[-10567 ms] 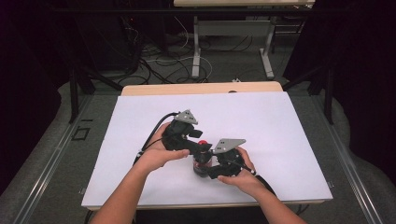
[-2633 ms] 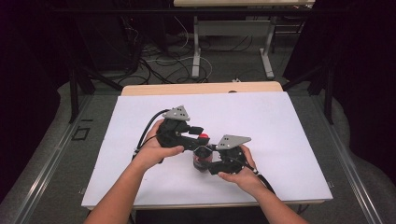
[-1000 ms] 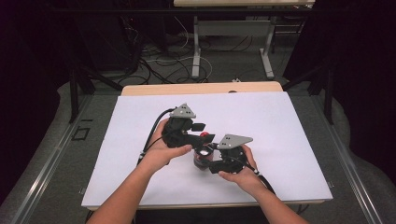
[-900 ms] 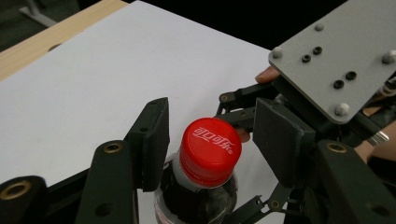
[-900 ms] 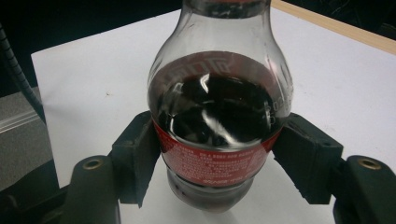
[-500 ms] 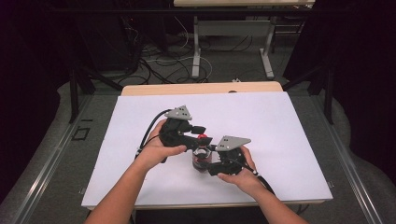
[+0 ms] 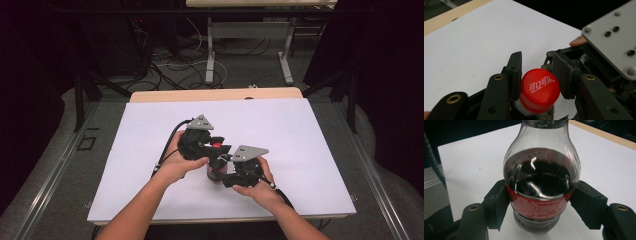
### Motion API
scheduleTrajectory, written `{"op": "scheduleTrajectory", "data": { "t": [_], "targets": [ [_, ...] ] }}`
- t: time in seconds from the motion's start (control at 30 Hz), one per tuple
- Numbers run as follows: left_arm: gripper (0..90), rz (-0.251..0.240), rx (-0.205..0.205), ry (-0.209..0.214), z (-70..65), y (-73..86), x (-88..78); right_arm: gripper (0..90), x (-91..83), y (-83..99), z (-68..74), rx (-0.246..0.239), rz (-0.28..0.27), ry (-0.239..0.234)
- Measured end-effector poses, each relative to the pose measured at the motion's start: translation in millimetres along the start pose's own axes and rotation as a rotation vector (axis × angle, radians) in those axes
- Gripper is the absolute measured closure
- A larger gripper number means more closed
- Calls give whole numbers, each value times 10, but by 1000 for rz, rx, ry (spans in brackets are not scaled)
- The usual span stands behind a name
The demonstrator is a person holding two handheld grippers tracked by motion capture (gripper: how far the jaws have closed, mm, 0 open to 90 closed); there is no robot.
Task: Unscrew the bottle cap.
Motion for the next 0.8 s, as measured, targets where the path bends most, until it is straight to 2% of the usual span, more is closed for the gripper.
{"op": "scheduleTrajectory", "data": {
  "t": [0.13, 0.2, 0.27, 0.33, 0.6, 0.7, 0.73, 0.8],
  "targets": [
    [610, 4, -15, -109, -78, -5, 17, 333, 3, 1, -4, -1, 0, 22],
    [611, -2, -24, -135, -97, -11, 27, 333, 6, 1, -17, -7, -12, 23],
    [611, -13, -52, -146, -114, -22, 44, 333, -5, 2, -9, 9, 4, 24],
    [611, -7, -60, -164, -118, -30, 48, 333, 3, 2, -14, 16, -6, 28],
    [610, -10, -80, -151, -110, -45, 51, 333, -3, 2, -16, 27, -4, 26],
    [601, -11, -90, -124, -91, -50, 56, 333, -10, -1, -23, 31, 3, 24],
    [566, -17, -94, -112, -85, -53, 54, 333, -5, 1, -28, 27, -8, 23],
    [519, -16, -74, -105, -67, -53, 36, 333, -8, 5, -31, 30, -5, 22]
  ]
}}
Point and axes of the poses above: each handheld gripper's, and its own axes: x roughly forward along the jaws, y roughly out of its underside, z roughly to its left, the point moved 2 cm from there along x, roughly forward along the jaws
